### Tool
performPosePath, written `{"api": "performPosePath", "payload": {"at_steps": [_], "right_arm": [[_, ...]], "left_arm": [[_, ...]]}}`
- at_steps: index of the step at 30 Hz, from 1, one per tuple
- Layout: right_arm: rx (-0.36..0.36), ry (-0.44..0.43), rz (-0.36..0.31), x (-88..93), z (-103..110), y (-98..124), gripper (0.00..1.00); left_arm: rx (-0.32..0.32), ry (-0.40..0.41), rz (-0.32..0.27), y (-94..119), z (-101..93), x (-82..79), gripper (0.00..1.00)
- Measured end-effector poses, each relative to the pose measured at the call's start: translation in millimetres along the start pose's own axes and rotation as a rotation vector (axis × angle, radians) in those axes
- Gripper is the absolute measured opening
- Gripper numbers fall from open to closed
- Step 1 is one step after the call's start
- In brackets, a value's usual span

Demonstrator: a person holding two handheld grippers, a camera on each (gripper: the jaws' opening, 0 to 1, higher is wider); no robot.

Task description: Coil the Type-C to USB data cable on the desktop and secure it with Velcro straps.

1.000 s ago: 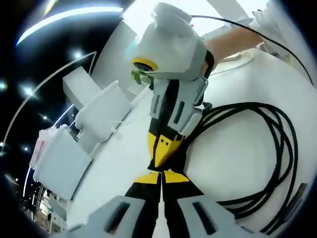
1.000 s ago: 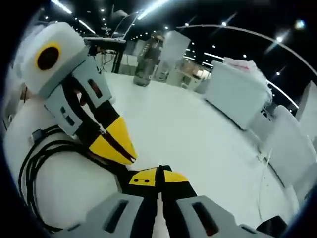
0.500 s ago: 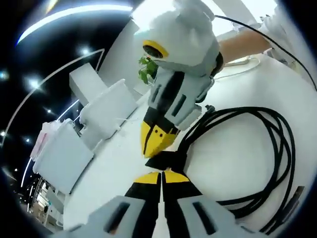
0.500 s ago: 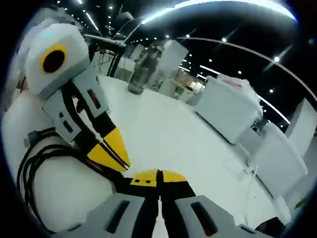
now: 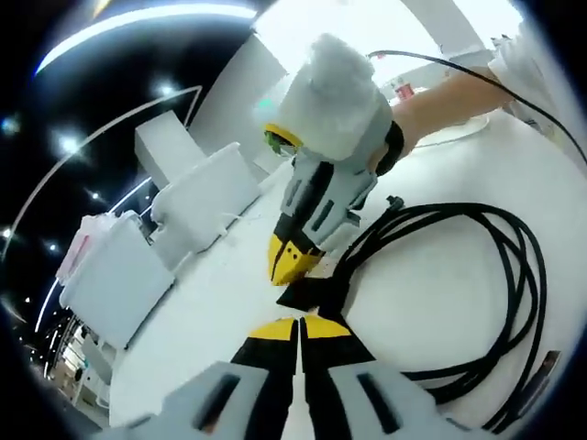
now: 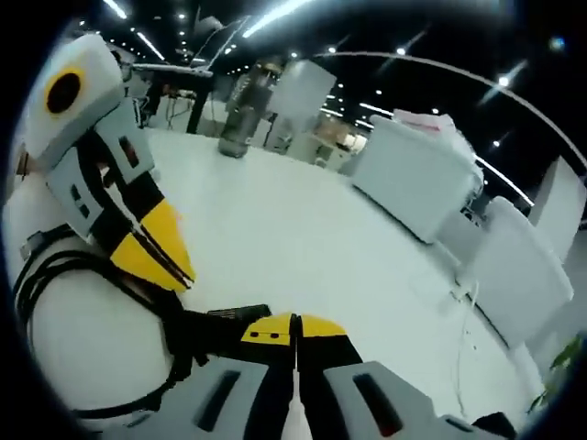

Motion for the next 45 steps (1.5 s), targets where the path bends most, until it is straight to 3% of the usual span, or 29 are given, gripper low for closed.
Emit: {"api": "performPosePath", "payload": {"at_steps": [2, 3, 4, 6, 11, 14, 16, 17, 22, 24, 25, 30, 33, 35, 38, 41, 43, 45], "right_arm": [[-0.054, -0.192, -0.115, -14.8, 2, 18, 0.01], [-0.11, -0.249, -0.166, -20.9, 7, 27, 0.01], [-0.16, -0.234, -0.185, -23.9, 14, 36, 0.02], [-0.223, -0.154, -0.165, -18.3, 29, 47, 0.09], [-0.343, -0.155, -0.068, 3.4, 60, 49, 0.2], [-0.339, -0.108, 0.035, 20.6, 59, 36, 0.18], [-0.351, -0.164, 0.001, 16.2, 58, 32, 0.13], [-0.358, -0.15, 0.006, 13.8, 56, 30, 0.12], [-0.333, -0.077, 0.068, 4.1, 59, 24, 0.07], [-0.319, -0.086, 0.053, -6.6, 59, 21, 0.06], [-0.292, -0.105, 0.012, -16.0, 55, 17, 0.06], [-0.202, -0.144, -0.157, -74.8, 44, -16, 0.05], [-0.205, -0.151, -0.178, -100.7, 47, -41, 0.05], [-0.175, -0.162, -0.195, -119.1, 46, -68, 0.05], [-0.111, -0.212, -0.249, -136.6, 41, -96, 0.07], [-0.076, -0.318, -0.277, -142.7, 36, -116, 0.14], [-0.084, -0.396, -0.296, -141.4, 35, -112, 0.18], [-0.094, -0.409, -0.29, -134.1, 30, -103, 0.18]], "left_arm": [[-0.004, 0.019, 0.0, 1, 1.2, 0.5, 0.03], [-0.011, 0.028, 0.005, 1, 2.4, 1.4, 0.03], [-0.019, 0.03, 0.01, 2, 4.3, 2.3, 0.03], [-0.06, 0.074, 0.012, 4, 12.3, 4.7, 0.04], [-0.147, 0.285, -0.085, 15, 33.9, 2.9, 0.07], [-0.203, 0.349, -0.115, 24, 48.0, 6.1, 0.08], [-0.225, 0.368, -0.12, 30, 54.6, 9.6, 0.08], [-0.239, 0.381, -0.122, 31, 58.3, 11.5, 0.08], [-0.343, 0.444, -0.124, 44, 80.1, 22.1, 0.08], [-0.419, 0.48, -0.137, 56, 94.2, 25.0, 0.09], [-0.449, 0.49, -0.142, 61, 99.8, 25.9, 0.09], [-0.729, 0.568, -0.212, 111, 142.1, 37.0, 0.09], [-0.908, 0.654, -0.234, 138, 156.7, 56.3, 0.09], [-0.982, 0.72, -0.235, 152, 160.7, 71.3, 0.09], [-1.024, 0.683, -0.187, 158, 165.5, 82.6, 0.09], [-1.017, 0.644, -0.127, 152, 163.9, 87.9, 0.11], [-0.996, 0.627, -0.111, 145, 162.0, 87.5, 0.14], [-0.978, 0.615, -0.103, 139, 160.0, 85.8, 0.18]]}}
Point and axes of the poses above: the point that each gripper's makers call its tool centre point, and the gripper's own axes: y roughly backward along the fingers, z roughly to its left, x roughly out of its underside, the point moved 4 cm from there along y, roughly backward along the fingers, and after that the axes turned 15 degrees about -y, right-handed, at the moved point
